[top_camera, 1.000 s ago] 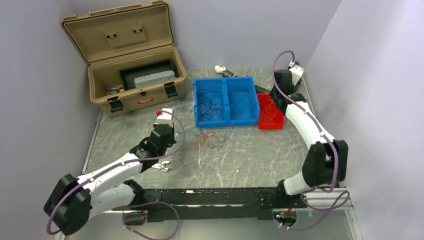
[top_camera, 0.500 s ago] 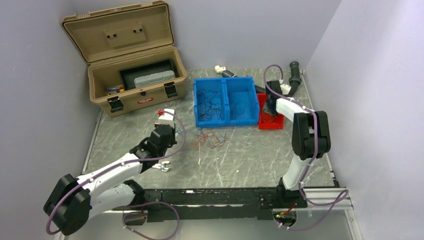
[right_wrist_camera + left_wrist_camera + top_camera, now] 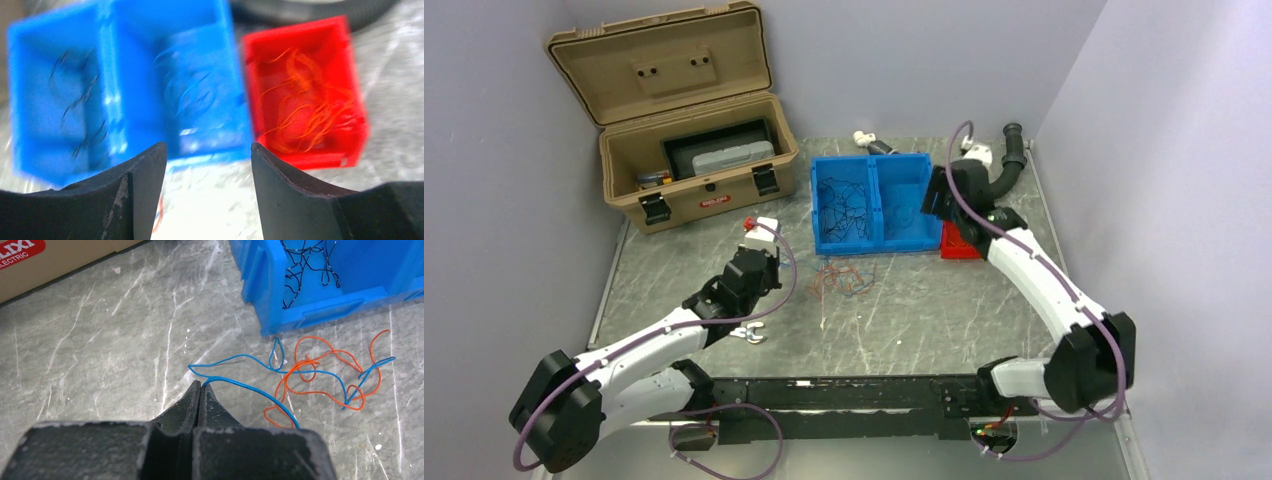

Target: Untangle the cables

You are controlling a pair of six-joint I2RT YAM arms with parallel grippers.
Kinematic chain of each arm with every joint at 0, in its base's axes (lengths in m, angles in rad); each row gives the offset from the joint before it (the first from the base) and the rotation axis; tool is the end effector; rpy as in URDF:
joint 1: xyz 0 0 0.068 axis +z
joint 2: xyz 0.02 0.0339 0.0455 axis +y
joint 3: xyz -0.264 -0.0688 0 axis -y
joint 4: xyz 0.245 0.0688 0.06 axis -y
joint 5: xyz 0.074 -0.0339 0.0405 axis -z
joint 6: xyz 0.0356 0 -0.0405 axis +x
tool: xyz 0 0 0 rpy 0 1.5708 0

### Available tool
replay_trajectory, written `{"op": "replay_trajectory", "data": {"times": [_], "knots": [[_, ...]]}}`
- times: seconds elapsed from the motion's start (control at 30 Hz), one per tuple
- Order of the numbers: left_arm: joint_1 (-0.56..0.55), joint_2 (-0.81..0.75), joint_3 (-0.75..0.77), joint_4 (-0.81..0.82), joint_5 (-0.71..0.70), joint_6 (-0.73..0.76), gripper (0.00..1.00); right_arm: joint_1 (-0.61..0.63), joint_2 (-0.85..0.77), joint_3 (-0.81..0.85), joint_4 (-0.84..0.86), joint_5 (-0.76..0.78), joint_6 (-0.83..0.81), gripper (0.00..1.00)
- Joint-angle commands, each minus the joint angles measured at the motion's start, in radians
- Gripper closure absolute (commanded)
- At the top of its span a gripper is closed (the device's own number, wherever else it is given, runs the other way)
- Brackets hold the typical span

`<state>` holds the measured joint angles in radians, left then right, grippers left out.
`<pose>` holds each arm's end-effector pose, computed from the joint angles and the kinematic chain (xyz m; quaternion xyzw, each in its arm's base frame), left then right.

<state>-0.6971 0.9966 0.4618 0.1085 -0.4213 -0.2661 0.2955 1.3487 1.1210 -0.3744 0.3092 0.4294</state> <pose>0.1741 -0.1268 0.2179 0.0652 0.8273 -0.0895 0.5507 0.2930 0.0779 0.3130 0.1300 0.8677 0.0357 0.4785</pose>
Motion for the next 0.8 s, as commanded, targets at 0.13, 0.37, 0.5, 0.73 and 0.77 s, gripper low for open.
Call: {"op": "replay_trajectory", "data": {"times": [0.13, 0.37, 0.5, 0.73, 0.77], "knots": [[-0.008, -0.018, 0.013, 0.031, 0.009, 0.016, 1.00, 0.178, -0.124, -0.223, 0.127, -0.449, -0.062, 0.41], [-0.009, -0.015, 0.014, 0.030, 0.003, 0.018, 1.00, 0.316, 0.017, -0.218, 0.131, -0.485, -0.238, 0.37], [-0.009, -0.013, 0.014, 0.024, -0.006, 0.018, 1.00, 0.334, 0.104, -0.195, 0.132, -0.434, -0.249, 0.38], [-0.011, -0.011, 0.015, 0.022, -0.019, 0.018, 1.00, 0.406, 0.152, -0.191, 0.193, -0.466, -0.243, 0.39], [-0.010, -0.008, 0.017, 0.021, -0.019, 0.019, 1.00, 0.425, 0.156, -0.182, 0.193, -0.455, -0.244, 0.39]]}}
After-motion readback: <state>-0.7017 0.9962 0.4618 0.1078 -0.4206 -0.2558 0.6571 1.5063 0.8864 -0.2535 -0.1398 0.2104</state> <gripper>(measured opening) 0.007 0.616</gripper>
